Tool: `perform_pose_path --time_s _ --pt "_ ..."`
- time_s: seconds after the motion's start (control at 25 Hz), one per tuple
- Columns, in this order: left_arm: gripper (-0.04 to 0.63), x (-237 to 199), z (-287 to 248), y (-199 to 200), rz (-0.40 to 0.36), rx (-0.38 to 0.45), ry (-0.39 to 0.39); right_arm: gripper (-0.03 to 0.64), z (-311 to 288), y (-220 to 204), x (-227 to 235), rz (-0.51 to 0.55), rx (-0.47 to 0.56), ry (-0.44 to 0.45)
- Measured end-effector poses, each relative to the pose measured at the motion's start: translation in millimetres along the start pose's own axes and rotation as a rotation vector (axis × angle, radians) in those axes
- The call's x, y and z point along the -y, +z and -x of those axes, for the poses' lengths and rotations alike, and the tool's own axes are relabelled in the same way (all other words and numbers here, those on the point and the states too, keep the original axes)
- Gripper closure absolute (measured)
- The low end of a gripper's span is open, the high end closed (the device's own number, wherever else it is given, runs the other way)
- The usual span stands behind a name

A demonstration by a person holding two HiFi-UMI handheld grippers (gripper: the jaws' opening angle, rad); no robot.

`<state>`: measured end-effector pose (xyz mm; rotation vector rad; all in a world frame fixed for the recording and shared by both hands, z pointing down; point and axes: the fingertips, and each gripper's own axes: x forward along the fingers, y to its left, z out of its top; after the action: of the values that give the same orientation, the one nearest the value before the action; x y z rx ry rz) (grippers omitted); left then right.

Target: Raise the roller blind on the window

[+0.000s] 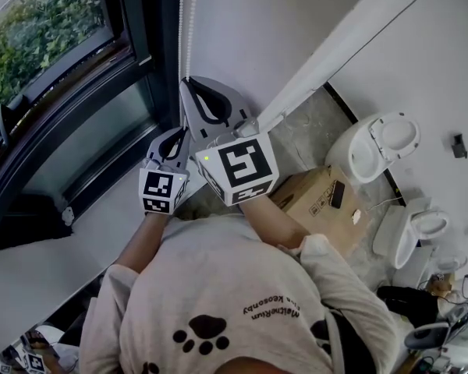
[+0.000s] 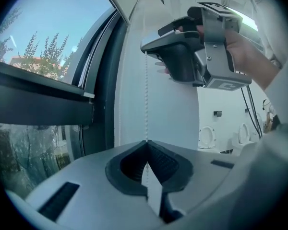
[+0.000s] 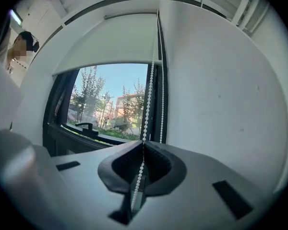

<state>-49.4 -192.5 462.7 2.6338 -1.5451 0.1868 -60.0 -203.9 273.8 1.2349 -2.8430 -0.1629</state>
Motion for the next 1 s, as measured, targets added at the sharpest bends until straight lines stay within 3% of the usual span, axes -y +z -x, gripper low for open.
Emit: perform_pose_path --time_s 0.44,0.64,0.84,0.96,1.0 --pt "0.586 4.2 2.8 -53.1 0.026 -0.089 -0.01 0.606 3.2 -53.2 -7.3 -0.019 -0.067 -0.011" --pt "0.586 18.0 3.8 -48.6 -0.032 -0.091 -0.075 0.606 0.6 -53.7 -5.1 -0.015 -0.066 -0.015" --pt "0.583 28.4 9.4 -32.1 -0.003 -0.063 -0.13 0.606 -1.0 -54.6 -1.7 -0.028 -0.062 -0.022" --pt "0.48 29.5 14.3 -13.8 0.038 -0.038 -0.161 0.606 -1.4 -54.4 -3.2 -0.03 -0.055 -0.021" --pt "0.479 29.0 16.6 -7.7 0.053 -0.032 -0.17 0.606 -1.5 -54.4 -3.7 -0.03 -0.054 -0.021"
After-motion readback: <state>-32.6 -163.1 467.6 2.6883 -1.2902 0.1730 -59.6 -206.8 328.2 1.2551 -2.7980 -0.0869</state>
